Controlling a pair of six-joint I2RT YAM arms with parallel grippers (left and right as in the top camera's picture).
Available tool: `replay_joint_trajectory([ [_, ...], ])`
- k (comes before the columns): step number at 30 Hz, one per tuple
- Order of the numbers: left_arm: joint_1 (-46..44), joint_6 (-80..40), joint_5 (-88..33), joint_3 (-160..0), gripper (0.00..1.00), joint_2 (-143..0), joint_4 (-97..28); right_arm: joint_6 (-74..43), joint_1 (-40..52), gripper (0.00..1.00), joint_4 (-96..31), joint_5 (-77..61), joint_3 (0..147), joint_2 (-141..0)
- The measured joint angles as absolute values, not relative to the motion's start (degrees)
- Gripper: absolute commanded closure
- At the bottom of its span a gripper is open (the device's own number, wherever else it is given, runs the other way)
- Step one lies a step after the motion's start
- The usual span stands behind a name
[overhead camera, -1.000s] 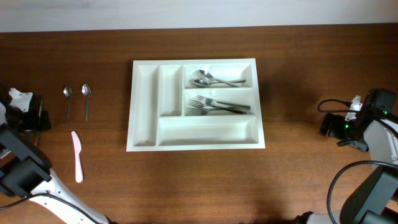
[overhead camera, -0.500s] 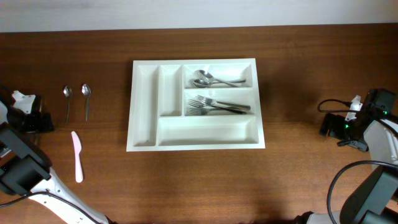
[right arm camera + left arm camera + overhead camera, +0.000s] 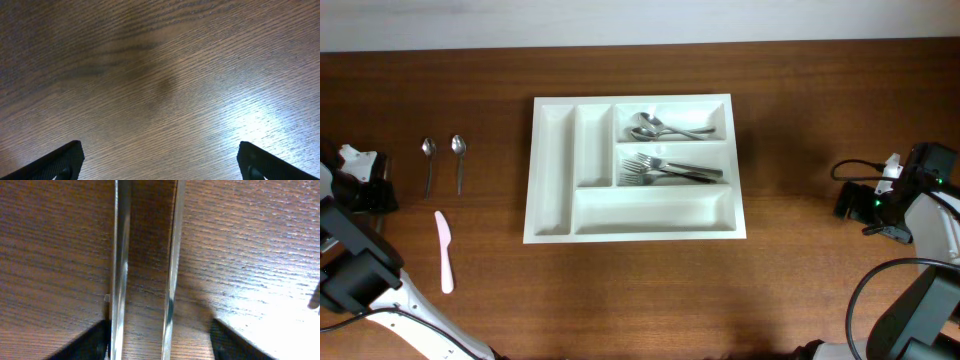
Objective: Pack container
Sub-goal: 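Lower the left gripper onto the chopsticks and close on them, then lift the chopsticks and carry them right over the tray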
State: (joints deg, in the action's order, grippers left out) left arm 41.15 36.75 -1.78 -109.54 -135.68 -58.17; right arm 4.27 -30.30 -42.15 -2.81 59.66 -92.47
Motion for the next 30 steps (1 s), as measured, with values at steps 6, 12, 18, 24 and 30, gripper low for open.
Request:
replay_joint_trajectory([
  [6, 41.15, 36.23, -1.52, -111.57, 0.75, -136.7, -58.11, 4.29, -30.3, 0.01, -42.15, -2.81, 59.66, -92.47],
  [12, 41.15, 35.53, -1.21, -114.98, 0.98, -138.26, -59.22, 4.25, -30.3, 0.01, -42.15, -2.81, 59.66, -92.47],
  [18, 41.15, 35.31, -1.08, -115.85, 0.98, -138.28, -59.96, 4.25, -30.3, 0.01, -42.13, -2.81, 59.66, -92.47],
  [24, 41.15, 35.11, -1.1, -115.98, 0.98, -138.28, -61.1, 4.25, -30.3, 0.01, -42.15, -2.81, 59.66, -92.47],
  [30, 40.45, 34.85, -1.1, -119.61, 0.98, -138.34, -64.1, 4.23, -30.3, 0.01, -42.15, -2.81, 59.66, -92.47],
])
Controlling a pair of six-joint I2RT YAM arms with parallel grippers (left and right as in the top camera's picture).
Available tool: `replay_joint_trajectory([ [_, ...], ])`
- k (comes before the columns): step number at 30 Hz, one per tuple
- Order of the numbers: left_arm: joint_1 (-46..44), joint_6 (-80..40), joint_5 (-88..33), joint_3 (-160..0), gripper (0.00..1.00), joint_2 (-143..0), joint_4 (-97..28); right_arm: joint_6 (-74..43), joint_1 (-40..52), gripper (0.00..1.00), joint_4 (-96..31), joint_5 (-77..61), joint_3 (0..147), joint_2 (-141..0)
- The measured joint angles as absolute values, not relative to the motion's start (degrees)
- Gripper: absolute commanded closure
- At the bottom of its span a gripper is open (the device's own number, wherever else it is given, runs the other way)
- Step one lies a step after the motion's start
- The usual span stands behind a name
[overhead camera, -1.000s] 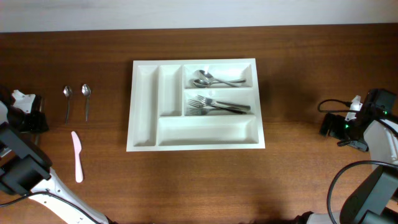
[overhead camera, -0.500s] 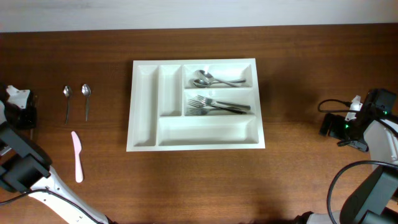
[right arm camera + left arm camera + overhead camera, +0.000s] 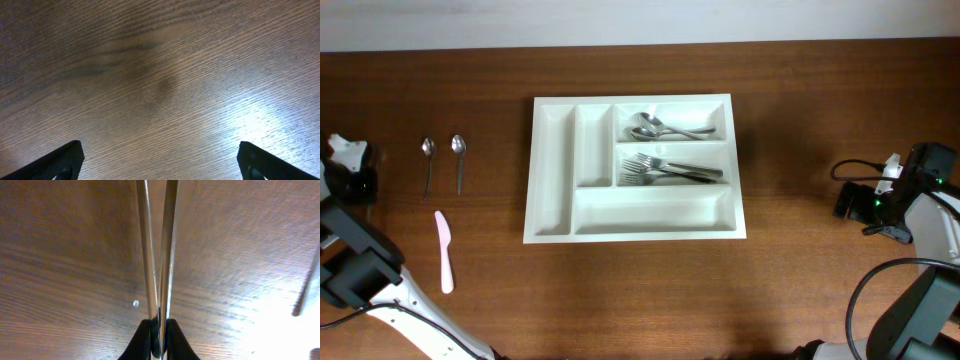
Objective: Pack container
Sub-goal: 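Lift the chopsticks and carry them right over the tray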
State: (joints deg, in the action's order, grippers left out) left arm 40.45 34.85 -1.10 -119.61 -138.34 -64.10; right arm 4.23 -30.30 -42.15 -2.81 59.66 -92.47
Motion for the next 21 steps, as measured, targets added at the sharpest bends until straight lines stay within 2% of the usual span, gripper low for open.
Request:
replay_joint_trajectory([
  [12, 33.89, 34.85, -2.92, -134.41, 0.98, -138.37, -74.3, 4.25, -30.3, 0.01, -42.13, -2.81, 59.66, -92.47],
  [21, 22.31, 38.02, -4.58, -144.22, 0.98, -138.39, -85.25, 4.27, -30.3, 0.01, -42.15, -2.81, 59.66, -92.47],
])
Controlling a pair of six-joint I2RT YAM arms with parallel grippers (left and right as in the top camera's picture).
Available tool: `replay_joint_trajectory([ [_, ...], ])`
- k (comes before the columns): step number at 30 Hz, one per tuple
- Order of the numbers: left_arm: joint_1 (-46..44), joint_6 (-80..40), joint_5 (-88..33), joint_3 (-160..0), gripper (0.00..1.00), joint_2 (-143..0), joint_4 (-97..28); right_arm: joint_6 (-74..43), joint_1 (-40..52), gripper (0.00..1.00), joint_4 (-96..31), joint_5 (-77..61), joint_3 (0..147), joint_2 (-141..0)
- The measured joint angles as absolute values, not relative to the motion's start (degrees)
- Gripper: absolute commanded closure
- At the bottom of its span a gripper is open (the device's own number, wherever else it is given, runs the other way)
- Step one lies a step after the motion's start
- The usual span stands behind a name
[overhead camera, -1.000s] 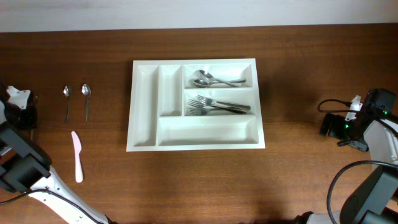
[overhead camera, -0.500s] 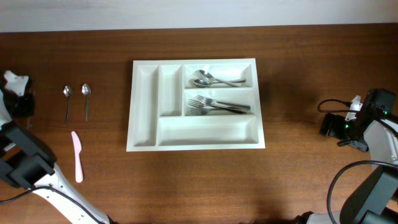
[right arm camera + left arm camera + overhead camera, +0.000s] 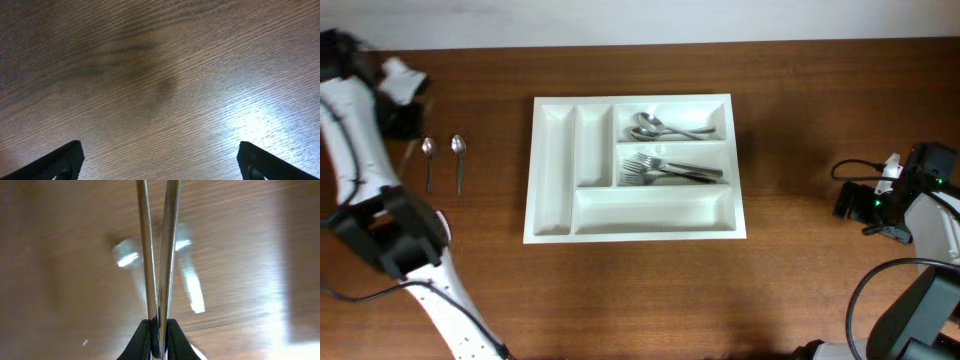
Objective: Pack container
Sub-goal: 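Lift the chopsticks and carry them right over the tray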
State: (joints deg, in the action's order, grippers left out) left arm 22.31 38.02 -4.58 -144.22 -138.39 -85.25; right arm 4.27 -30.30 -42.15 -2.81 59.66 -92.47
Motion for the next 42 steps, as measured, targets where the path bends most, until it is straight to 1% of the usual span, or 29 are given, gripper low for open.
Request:
replay_joint_trajectory([
  [7, 8.97, 43.0, -9.26, -147.79, 0.98, -138.39, -91.11, 4.25, -30.3, 0.01, -42.15, -2.81, 59.66, -92.47],
  [9, 3.9, 44.75, -10.0, -147.79, 0.98, -138.39, -93.08, 4.23, -30.3, 0.01, -42.15, -2.81, 59.66, -92.47],
  [16, -10.63, 47.64, -11.27, -147.79, 0.98, -138.43, -95.61, 4.23, -30.3, 0.01, -42.15, -2.81, 59.66, -92.47],
  [25, -23.22, 47.75, -11.38, -147.79, 0.98, -138.43, -96.44, 4.23, -30.3, 0.01, -42.15, -2.81, 59.66, -92.47],
  [29, -25.5, 44.64, -11.38, -147.79, 0.98, -138.43, -96.47, 4.27, -30.3, 0.01, -42.13, -2.81, 59.66, -92.47],
  [35, -25.06, 38.81, -11.51, -147.79, 0.98, -138.43, -96.47, 4.23, -30.3, 0.01, -42.15, -2.81, 59.66, -92.47],
  [42, -25.8, 37.01, -12.99, -147.7, 0.98, -138.19, -96.47, 4.25, -30.3, 0.01, -42.13, -2.81, 59.66, -92.47],
])
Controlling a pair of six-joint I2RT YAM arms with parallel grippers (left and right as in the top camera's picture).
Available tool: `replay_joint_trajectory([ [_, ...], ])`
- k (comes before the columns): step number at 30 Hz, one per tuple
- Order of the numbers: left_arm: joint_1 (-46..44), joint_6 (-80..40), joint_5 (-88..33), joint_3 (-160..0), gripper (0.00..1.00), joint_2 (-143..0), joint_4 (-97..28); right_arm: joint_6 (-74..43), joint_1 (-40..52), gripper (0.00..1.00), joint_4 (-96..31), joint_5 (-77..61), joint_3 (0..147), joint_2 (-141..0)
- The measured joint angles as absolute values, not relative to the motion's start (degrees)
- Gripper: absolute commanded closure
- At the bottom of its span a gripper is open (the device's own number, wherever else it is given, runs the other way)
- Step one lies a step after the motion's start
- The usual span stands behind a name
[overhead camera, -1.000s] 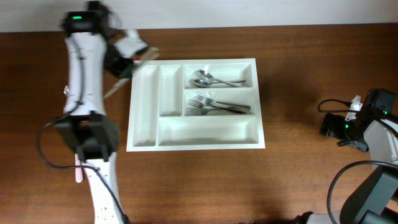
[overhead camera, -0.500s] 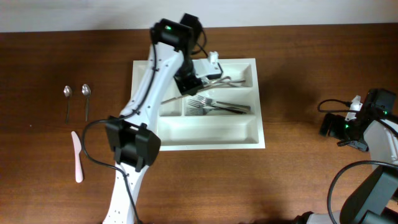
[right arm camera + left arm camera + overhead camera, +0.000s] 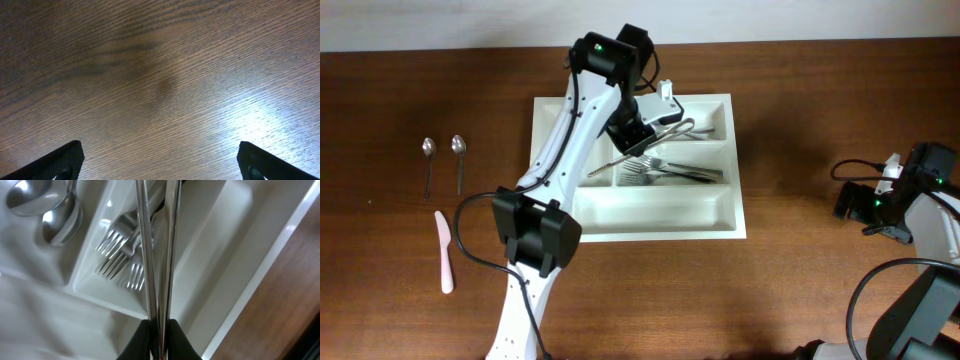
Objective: Pack container
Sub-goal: 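Lift the chopsticks and carry them right over the tray, then lower the chopsticks into the tray's bottom compartment with the left gripper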
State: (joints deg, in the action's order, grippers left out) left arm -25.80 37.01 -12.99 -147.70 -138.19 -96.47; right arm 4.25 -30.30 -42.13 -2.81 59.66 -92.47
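The white cutlery tray (image 3: 635, 236) lies mid-table, with spoons (image 3: 660, 127) in its back right compartment and forks (image 3: 670, 170) in the one below. My left gripper (image 3: 638, 132) hangs over these compartments, shut on two thin metal knives (image 3: 608, 161) that stick out to the lower left. In the left wrist view the knives (image 3: 157, 240) run edge-on up from my left gripper (image 3: 159, 327), over the forks (image 3: 122, 260) and beside the spoons (image 3: 47, 212). My right gripper (image 3: 855, 200) rests at the far right; in its wrist view it (image 3: 160, 162) is open over bare wood.
Two small spoons (image 3: 442, 150) lie on the table left of the tray. A pink plastic knife (image 3: 443, 250) lies further forward on the left. A cable loops by the right arm (image 3: 920, 200). The tray's long front and left compartments hold nothing.
My left gripper, still shut on the two knives, was at the far left back of the table above the small spoons. It is now over the tray's fork compartment. The right arm is unchanged.
At first my left gripper stood open at the table's left edge with two metal knives between its fingers. Then it was shut on them. Later it held them near the small spoons, and now over the tray. The right gripper stayed open throughout.
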Motion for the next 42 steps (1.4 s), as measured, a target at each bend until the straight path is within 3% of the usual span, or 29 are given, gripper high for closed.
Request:
replay_joint_trajectory([
  [8, -27.97, 38.76, -13.65, -143.83, 0.98, -133.58, -96.55, 4.25, -30.3, 0.01, -42.15, -2.81, 59.66, -92.47],
  [19, -30.28, 41.32, -12.14, -125.67, 0.98, -131.9, -96.4, 4.23, -30.3, 0.01, -42.15, -2.79, 59.66, -92.47],
  [42, -30.92, 53.21, -17.19, -121.56, 0.98, -131.9, -88.6, 4.25, -30.3, 0.01, -42.15, -2.81, 59.66, -92.47],
])
